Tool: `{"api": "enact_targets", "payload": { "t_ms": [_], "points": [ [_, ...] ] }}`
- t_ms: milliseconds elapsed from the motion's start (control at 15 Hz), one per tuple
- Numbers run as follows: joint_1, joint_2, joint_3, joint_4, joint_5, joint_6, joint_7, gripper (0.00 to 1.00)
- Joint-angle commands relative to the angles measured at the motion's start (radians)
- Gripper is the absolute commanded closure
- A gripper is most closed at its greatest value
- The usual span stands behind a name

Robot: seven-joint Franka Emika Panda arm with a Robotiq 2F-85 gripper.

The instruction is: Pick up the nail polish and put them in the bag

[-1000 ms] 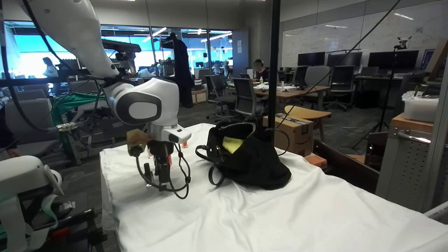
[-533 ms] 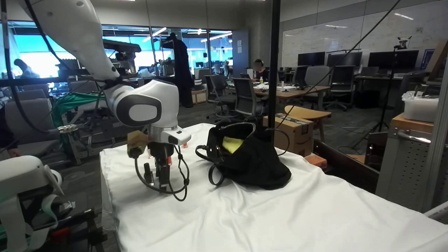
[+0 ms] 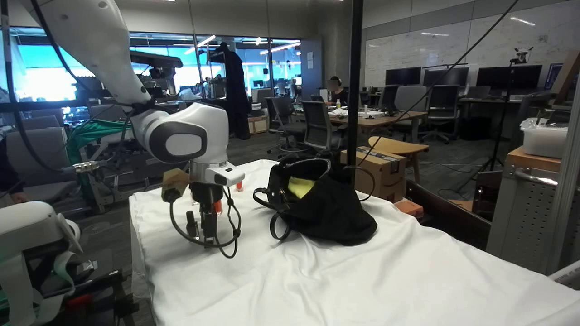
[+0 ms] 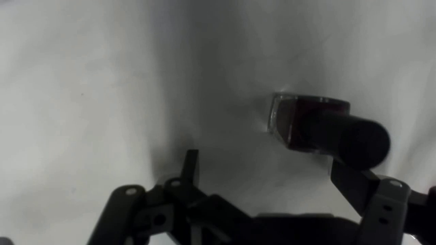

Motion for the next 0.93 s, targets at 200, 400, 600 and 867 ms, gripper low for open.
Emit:
{"api": "enact_targets", "payload": {
  "t_ms": [200,400,600,867],
  "points": [
    [0.037,-0.087,-0.009,-0.054,-0.086,0.003,0.099,0.00],
    [0.041,-0.111,-0.002,-0.061,-0.107,-0.002,0.126,0.00],
    [0.045,-0.131,0.004,-0.077,-0.118,-0.001,0.150,0.00],
    [0.041,-0.142,0.017,-0.100,-0.097,0.016,0.137,0.00]
  ]
}}
